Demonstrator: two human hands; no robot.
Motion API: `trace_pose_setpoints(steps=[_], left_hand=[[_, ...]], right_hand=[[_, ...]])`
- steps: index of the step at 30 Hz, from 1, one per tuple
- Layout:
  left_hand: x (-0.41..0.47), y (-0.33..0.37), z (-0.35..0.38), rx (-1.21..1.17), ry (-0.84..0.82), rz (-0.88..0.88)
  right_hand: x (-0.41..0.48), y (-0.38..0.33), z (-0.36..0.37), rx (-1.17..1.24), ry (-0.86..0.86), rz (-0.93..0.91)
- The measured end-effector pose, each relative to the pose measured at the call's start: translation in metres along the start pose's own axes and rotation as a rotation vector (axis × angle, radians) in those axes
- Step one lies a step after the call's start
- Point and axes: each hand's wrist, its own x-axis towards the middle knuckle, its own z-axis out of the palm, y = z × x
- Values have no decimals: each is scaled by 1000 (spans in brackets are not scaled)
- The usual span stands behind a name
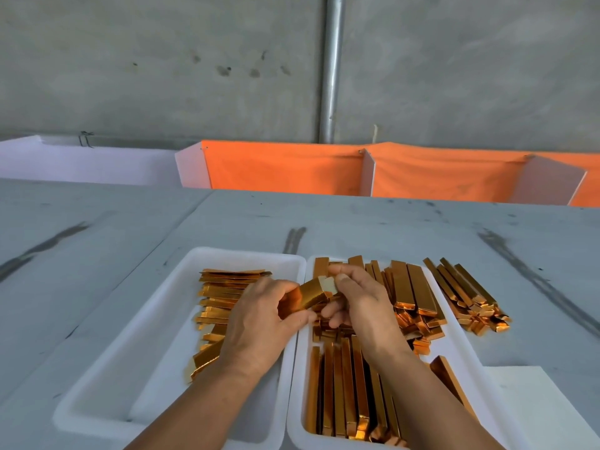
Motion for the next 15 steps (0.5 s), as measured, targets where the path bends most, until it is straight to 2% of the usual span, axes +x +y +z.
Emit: trace_pose_setpoints(steps=[4, 12, 15], left_hand=[[0, 1, 0, 28, 5, 3], [-1, -1, 3, 17, -50, -72], [-1, -1, 2, 82, -98, -55]], right_hand=[[-1, 1, 0, -44, -23, -22], [0, 3, -1, -83, 56, -63], [1, 4, -1, -63, 76, -74]])
